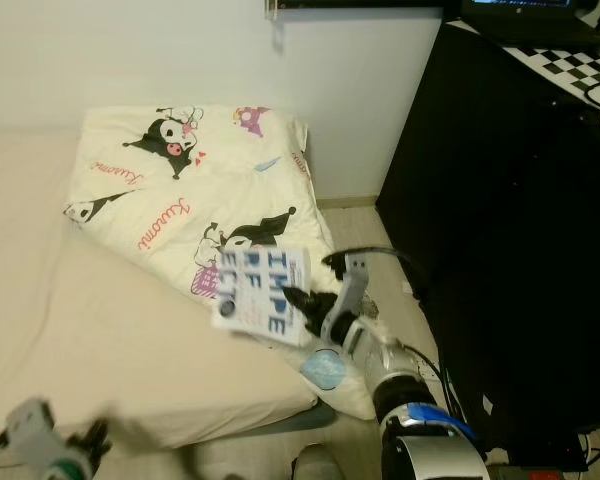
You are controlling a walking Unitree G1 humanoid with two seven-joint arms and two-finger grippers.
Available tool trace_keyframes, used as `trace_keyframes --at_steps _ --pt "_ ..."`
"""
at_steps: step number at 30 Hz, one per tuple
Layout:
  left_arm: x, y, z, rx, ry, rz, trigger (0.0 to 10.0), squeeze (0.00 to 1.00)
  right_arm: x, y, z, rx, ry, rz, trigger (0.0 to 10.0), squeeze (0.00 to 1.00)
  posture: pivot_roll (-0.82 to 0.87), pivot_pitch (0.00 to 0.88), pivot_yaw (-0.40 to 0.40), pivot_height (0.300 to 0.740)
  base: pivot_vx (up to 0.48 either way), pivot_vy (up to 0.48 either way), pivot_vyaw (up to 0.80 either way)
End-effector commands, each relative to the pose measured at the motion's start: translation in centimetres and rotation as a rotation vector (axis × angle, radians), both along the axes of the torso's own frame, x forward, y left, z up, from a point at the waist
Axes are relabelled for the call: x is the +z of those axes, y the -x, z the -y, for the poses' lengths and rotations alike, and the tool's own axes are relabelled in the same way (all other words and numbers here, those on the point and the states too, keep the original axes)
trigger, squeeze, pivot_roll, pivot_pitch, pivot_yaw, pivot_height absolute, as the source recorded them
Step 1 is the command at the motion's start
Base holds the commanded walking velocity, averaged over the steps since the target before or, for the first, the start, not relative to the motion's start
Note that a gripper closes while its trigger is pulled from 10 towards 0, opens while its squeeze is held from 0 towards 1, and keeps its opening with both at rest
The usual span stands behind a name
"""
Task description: Clean up the room
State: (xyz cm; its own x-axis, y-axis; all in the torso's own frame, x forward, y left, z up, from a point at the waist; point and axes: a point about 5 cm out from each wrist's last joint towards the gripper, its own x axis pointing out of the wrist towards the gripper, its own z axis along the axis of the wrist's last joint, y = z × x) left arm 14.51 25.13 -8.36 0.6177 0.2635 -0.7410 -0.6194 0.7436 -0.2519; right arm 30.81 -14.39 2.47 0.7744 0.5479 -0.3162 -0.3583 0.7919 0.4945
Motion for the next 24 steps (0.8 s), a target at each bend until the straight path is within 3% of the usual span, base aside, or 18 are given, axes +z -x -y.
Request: trace_keyframes --at_steps 1,2,3,4,7,8,10,14,20,24 --pt "-0.6 1.4 -0.2 0.041 0.01 -0.056 10.0 0.0 -0.7 0.5 0.7 -0.03 0.107 0.022 10.0 0.0 -0.17 0.0 0.021 0.74 0.0 0.0 0.0" --pt "-0.6 1.4 -0.2 0.041 0.01 -0.056 10.0 0.0 -0.7 0.5 0.7 -0.03 0.107 0.022 10.0 0.0 -0.17 0.0 0.021 0.74 0.0 0.0 0.0" --pt "-0.8 2.1 -0.2 0.045 0.002 -0.084 10.0 0.0 -1.2 0.9 0.9 -0.025 0.188 0.049 10.0 0.0 -0.17 0.0 0.02 0.74 0.0 0.0 0.0" --pt "-1.0 2.6 -0.2 0.039 -0.008 -0.109 10.0 0.0 -2.0 1.7 0.8 0.04 0.207 0.013 10.0 0.0 -0.16 0.0 0.014 0.74 0.0 0.0 0.0" --pt "-1.1 2.9 -0.2 0.04 -0.014 -0.123 10.0 0.0 -2.7 2.3 1.1 0.054 0.226 -0.02 10.0 0.0 -0.16 0.0 0.011 0.74 0.0 0.0 0.53" --pt "-1.1 2.9 0.0 0.039 -0.013 -0.119 10.0 0.0 -4.4 3.9 1.6 0.048 0.265 -0.11 10.0 0.0 -0.15 0.0 0.005 0.74 0.0 0.0 0.8" --pt "-1.1 2.7 0.1 0.04 -0.009 -0.113 10.0 0.0 -5.2 4.6 1.8 0.034 0.291 -0.145 10.0 0.0 -0.15 0.0 0.003 0.74 0.0 0.0 0.8" --pt "-1.0 2.5 0.2 0.037 0.0 -0.103 10.0 0.0 -5.5 4.9 1.6 0.033 0.299 -0.155 10.0 0.0 -0.15 0.0 0.004 0.74 0.0 0.0 0.8" --pt "-1.1 2.1 0.8 0.0 0.004 -0.105 10.0 0.0 -4.8 4.2 0.4 0.035 0.232 -0.107 10.0 0.0 -0.15 0.0 0.013 0.74 0.0 0.0 0.8" --pt "-1.2 1.8 1.6 -0.043 0.013 -0.104 10.0 0.0 -5.4 4.9 -0.3 0.096 0.269 -0.119 10.0 0.0 -0.14 0.0 0.014 0.74 0.0 0.0 0.8"
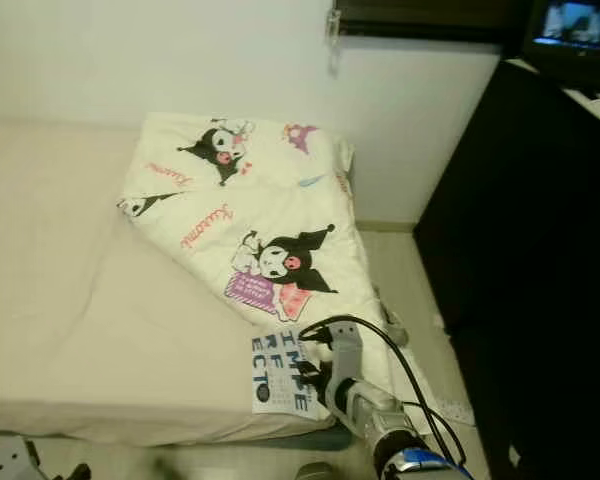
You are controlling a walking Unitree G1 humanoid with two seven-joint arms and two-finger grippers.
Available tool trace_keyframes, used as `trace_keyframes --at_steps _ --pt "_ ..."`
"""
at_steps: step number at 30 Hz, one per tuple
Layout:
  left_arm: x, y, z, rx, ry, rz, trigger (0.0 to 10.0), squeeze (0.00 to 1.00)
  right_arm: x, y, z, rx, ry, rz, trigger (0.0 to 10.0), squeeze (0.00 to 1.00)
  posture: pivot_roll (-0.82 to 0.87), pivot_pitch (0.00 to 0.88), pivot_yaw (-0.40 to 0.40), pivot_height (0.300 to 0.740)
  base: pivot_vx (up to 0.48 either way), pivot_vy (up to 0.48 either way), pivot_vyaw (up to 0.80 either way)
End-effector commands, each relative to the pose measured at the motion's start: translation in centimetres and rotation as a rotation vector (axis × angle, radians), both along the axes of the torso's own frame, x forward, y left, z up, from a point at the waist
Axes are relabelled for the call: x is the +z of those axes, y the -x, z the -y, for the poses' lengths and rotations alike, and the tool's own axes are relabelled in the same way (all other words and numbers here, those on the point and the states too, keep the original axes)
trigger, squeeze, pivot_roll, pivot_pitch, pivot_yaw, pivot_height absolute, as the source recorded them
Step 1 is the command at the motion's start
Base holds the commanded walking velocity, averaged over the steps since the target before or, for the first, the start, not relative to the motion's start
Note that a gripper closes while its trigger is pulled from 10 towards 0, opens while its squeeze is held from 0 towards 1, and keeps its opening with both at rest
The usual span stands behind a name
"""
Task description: Clean up the room
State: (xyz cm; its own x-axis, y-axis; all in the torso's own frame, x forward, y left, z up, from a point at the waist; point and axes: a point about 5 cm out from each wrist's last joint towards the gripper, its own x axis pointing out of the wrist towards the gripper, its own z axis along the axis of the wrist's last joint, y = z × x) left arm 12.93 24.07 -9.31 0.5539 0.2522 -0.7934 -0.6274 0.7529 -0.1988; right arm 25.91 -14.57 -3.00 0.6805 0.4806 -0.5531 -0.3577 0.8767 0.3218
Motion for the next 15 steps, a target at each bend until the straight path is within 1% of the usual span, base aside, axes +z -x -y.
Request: trace_keyframes --at_steps 1,2,3,5,8,12,15 --pt "-0.3 0.2 0.7 -0.045 0.012 -0.018 10.0 0.0 -0.2 0.3 -0.7 0.054 0.02 0.002 10.0 0.0 -0.14 0.0 0.014 0.74 0.0 0.0 0.8" --pt "-0.3 0.1 1.1 -0.084 0.002 -0.028 10.0 0.0 -0.6 0.7 -0.7 0.069 0.039 -0.012 10.0 0.0 -0.14 0.0 0.012 0.74 0.0 0.0 0.8" --pt "-0.3 0.1 1.1 -0.084 0.002 -0.028 10.0 0.0 -0.6 0.7 -0.7 0.069 0.039 -0.012 10.0 0.0 -0.14 0.0 0.012 0.74 0.0 0.0 0.8" --pt "-0.3 -0.1 1.5 -0.129 0.007 -0.026 10.0 0.0 -1.1 1.3 -0.7 0.061 0.057 -0.038 10.0 0.0 -0.13 0.0 0.011 0.74 0.0 0.0 0.79" --pt "-0.3 -0.1 1.7 -0.139 0.011 -0.022 10.0 0.0 -1.2 1.4 -0.6 0.06 0.062 -0.044 10.0 0.0 -0.13 0.0 0.011 0.74 0.0 0.0 0.79" --pt "-0.4 -0.2 1.8 -0.144 0.027 -0.026 10.0 0.0 -1.6 1.9 0.0 0.041 0.092 -0.072 10.0 0.0 -0.12 0.0 0.009 0.74 0.0 0.0 0.79" --pt "-0.4 -0.2 1.8 -0.141 0.028 -0.025 10.0 0.0 -1.7 2.0 0.1 0.04 0.097 -0.076 10.0 0.0 -0.12 0.0 0.009 0.74 0.0 0.0 0.79"
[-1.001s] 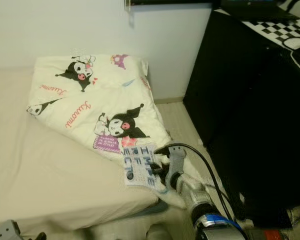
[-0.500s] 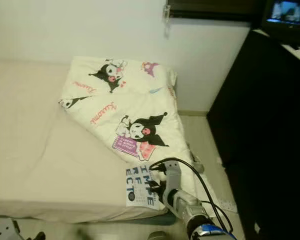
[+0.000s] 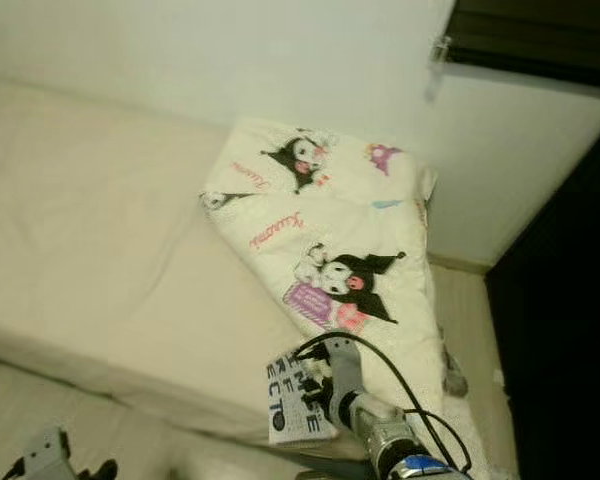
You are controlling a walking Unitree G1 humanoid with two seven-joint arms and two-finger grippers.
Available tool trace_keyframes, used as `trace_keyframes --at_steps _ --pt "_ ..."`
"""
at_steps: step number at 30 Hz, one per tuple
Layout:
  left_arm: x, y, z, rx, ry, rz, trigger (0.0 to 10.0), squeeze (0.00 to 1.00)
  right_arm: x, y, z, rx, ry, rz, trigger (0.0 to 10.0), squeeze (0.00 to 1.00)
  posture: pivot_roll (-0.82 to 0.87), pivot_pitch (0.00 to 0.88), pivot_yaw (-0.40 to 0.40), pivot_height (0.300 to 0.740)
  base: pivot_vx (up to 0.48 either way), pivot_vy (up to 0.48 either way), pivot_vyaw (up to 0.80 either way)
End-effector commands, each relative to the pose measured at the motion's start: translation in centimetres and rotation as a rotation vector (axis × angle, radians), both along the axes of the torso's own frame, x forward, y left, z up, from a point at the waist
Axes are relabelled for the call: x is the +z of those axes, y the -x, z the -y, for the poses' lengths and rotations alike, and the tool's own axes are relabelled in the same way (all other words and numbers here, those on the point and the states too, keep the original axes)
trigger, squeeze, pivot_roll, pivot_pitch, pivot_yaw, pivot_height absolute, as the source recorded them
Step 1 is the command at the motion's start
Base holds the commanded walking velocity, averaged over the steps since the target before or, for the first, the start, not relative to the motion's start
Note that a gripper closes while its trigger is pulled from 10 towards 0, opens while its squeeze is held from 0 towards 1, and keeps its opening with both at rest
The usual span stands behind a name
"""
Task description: Clean up the room
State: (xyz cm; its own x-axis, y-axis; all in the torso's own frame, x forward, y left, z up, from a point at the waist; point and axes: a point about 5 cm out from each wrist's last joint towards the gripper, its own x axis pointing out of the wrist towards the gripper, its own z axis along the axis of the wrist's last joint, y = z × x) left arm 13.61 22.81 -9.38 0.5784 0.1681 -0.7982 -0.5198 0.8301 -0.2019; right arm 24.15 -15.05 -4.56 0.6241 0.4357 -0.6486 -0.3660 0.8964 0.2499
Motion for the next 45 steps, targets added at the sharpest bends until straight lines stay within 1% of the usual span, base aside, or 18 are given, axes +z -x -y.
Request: trace_keyframes --at_steps 1,8,12,15,16,17,20,23,24,25,26,27,28,29,31,38,41,45 --pt "-0.3 0.5 0.5 -0.004 0.019 -0.021 10.0 0.0 -0.1 0.2 -0.4 0.008 -0.012 -0.007 10.0 0.0 -0.12 0.0 0.009 0.74 0.0 0.0 0.79" --pt "-0.4 0.9 0.2 -0.004 -0.002 -0.036 10.0 0.0 -0.5 0.7 0.5 -0.031 0.002 -0.022 10.0 0.0 -0.12 0.0 0.015 0.74 0.0 0.0 0.79" --pt "-0.4 0.9 0.1 -0.003 -0.002 -0.033 10.0 0.0 -0.3 0.4 0.6 -0.073 -0.037 -0.012 10.0 0.0 -0.12 0.0 0.015 0.74 0.0 0.0 0.79" --pt "-0.3 0.8 0.0 -0.002 -0.004 -0.027 10.0 0.0 0.4 -0.4 0.2 -0.079 -0.088 0.026 10.0 0.0 -0.12 0.0 0.015 0.74 0.0 0.0 0.79" --pt "-0.2 0.7 0.0 -0.001 -0.006 -0.023 10.0 0.0 1.0 -1.1 -0.1 -0.084 -0.126 0.055 10.0 0.0 -0.12 0.0 0.013 0.74 0.0 0.0 0.79" --pt "0.0 0.1 0.0 0.004 -0.004 0.003 10.0 0.0 2.6 -2.8 -0.7 -0.096 -0.216 0.133 10.0 0.0 -0.12 0.0 0.013 0.74 0.0 0.0 0.79" --pt "0.1 -0.1 0.0 0.004 -0.004 0.011 10.0 0.0 3.0 -3.3 -0.8 -0.099 -0.236 0.152 10.0 0.0 -0.12 0.0 0.013 0.74 0.0 0.0 0.79" --pt "0.7 -1.6 0.0 0.002 0.004 0.074 10.0 0.0 6.5 -6.5 -0.6 -0.204 -0.411 0.286 10.0 0.0 -0.12 0.0 0.005 0.74 0.0 0.0 0.79" --pt "0.7 -1.6 0.0 0.002 0.004 0.074 10.0 0.0 6.5 -6.5 -0.6 -0.204 -0.411 0.286 10.0 0.0 -0.12 0.0 0.005 0.74 0.0 0.0 0.79" --pt "1.0 -2.2 0.0 -0.005 0.009 0.101 10.0 0.0 7.6 -7.4 -0.5 -0.226 -0.462 0.326 10.0 0.0 -0.12 0.0 0.005 0.74 0.0 0.0 0.79" --pt "1.0 -2.2 0.0 -0.005 0.009 0.101 10.0 0.0 7.6 -7.4 -0.5 -0.226 -0.462 0.326 10.0 0.0 -0.12 0.0 0.005 0.74 0.0 0.0 0.79" --pt "1.3 -3.0 0.1 -0.022 0.014 0.136 10.0 0.0 8.8 -8.4 -0.5 -0.242 -0.5 0.363 10.0 0.0 -0.12 0.0 0.004 0.74 0.0 0.0 0.54" --pt "1.3 -3.0 0.1 -0.022 0.014 0.136 10.0 0.0 8.8 -8.4 -0.5 -0.242 -0.5 0.363 10.0 0.0 -0.12 0.0 0.004 0.74 0.0 0.0 0.54" --pt "1.7 -3.7 0.2 -0.038 0.02 0.169 10.0 0.0 9.8 -9.1 -0.7 -0.241 -0.533 0.394 10.0 0.0 -0.13 0.0 0.005 0.74 0.262 0.0 0.0" --pt "2.2 -4.8 0.4 -0.073 0.018 0.204 10.0 0.0 11.0 -9.9 -1.3 -0.202 -0.536 0.422 10.0 0.0 -0.13 0.0 0.002 0.74 0.48 0.0 0.0" --pt "2.5 -5.5 0.7 -0.091 0.03 0.22 10.0 0.0 11.2 -9.9 -2.4 -0.144 -0.558 0.431 10.0 0.0 -0.12 0.0 0.002 0.74 0.48 0.0 0.0" --pt "2.4 -5.4 0.9 -0.089 0.036 0.214 10.0 0.0 10.8 -9.5 -2.8 -0.106 -0.547 0.429 10.0 0.0 -0.12 0.0 0.007 0.74 0.48 0.0 0.55" --pt "2.3 -5.4 1.5 -0.089 0.057 0.22 10.0 0.0 10.5 -9.2 -3.0 -0.106 -0.55 0.425 10.0 0.0 -0.13 0.0 0.011 0.74 0.48 0.0 0.77"
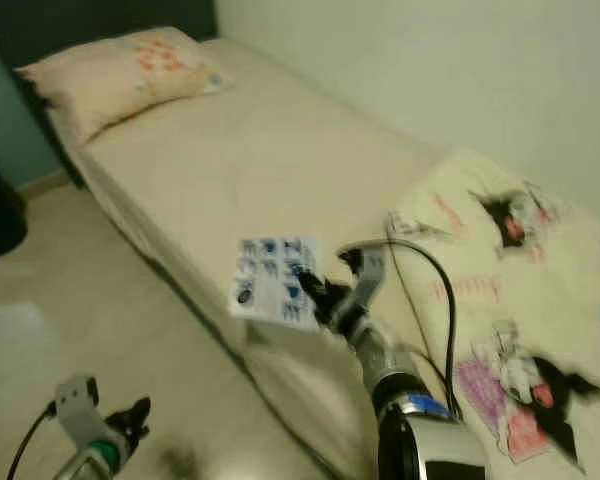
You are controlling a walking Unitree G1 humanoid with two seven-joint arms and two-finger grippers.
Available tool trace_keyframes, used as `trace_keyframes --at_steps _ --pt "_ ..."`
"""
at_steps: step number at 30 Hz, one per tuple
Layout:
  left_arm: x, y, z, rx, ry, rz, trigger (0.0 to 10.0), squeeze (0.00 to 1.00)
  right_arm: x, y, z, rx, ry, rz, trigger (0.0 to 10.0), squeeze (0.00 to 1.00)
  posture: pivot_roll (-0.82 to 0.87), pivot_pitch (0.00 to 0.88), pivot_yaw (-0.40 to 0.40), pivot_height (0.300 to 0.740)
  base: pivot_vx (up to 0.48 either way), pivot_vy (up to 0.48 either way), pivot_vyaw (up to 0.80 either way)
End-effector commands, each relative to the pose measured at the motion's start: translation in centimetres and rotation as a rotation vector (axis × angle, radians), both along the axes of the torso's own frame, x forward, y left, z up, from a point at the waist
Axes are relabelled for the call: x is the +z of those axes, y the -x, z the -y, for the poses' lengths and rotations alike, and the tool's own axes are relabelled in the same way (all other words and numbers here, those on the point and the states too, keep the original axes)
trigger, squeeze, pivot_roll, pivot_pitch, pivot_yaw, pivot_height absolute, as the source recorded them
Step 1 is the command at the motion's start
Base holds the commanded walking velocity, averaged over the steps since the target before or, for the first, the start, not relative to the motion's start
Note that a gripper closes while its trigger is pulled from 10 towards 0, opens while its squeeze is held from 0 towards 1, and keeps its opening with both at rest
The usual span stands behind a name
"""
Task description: Clean up the room
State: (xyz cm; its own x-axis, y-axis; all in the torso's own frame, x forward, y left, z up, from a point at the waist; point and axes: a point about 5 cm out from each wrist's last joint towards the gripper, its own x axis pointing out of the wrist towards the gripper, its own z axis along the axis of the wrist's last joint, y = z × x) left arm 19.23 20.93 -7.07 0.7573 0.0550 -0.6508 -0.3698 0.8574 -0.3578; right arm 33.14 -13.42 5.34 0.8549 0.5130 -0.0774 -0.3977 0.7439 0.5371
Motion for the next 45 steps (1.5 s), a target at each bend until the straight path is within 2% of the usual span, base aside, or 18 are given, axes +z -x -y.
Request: trace_keyframes --at_steps 1,6,9,18,20,23,33,41,45 --pt "-0.1 0.2 -0.2 0.012 0.0 -0.01 10.0 0.0 0.5 -0.2 -1.5 0.05 -0.015 0.033 10.0 0.0 -0.13 0.0 0.011 0.74 0.48 0.0 0.77" --pt "-0.1 0.3 -0.1 0.01 0.006 -0.012 10.0 0.0 0.7 -0.2 -1.9 0.074 -0.013 0.048 10.0 0.0 -0.13 0.0 0.012 0.74 0.48 0.0 0.77" --pt "-0.2 0.3 -0.1 0.007 0.007 -0.013 10.0 0.0 0.8 -0.4 -1.7 0.047 -0.036 0.036 10.0 0.0 -0.13 0.0 0.012 0.74 0.48 0.0 0.76" --pt "-0.3 0.5 0.1 0.005 0.011 -0.019 10.0 0.0 1.0 -0.5 -1.3 0.042 -0.006 0.055 10.0 0.0 -0.14 0.0 0.011 0.74 0.48 0.0 0.76" --pt "-0.3 0.4 0.2 -0.003 0.013 -0.02 10.0 0.0 0.9 -0.8 -0.9 -0.019 0.03 0.017 10.0 0.0 -0.15 0.0 0.011 0.74 0.48 0.0 0.0" --pt "-0.3 0.4 0.4 -0.008 0.014 -0.019 10.0 0.0 0.7 -0.8 -0.7 -0.04 0.05 -0.009 10.0 0.0 -0.15 0.0 0.011 0.74 0.48 0.0 0.0" --pt "-0.3 0.2 0.8 -0.046 0.014 -0.012 10.0 0.0 0.1 -0.7 0.1 -0.113 0.042 -0.062 10.0 0.0 -0.15 0.0 0.013 0.74 0.48 0.0 -0.16" --pt "-0.3 0.2 0.9 -0.046 0.015 -0.013 10.0 0.0 0.1 -0.7 -0.1 -0.103 0.043 -0.065 10.0 0.0 -0.14 0.0 0.012 0.74 0.48 0.0 0.0" --pt "-0.2 0.0 1.0 -0.052 0.017 -0.006 10.0 0.0 0.3 -0.9 -0.2 -0.105 0.054 -0.07 10.0 0.0 -0.14 0.0 0.011 0.74 0.48 0.0 -0.8"
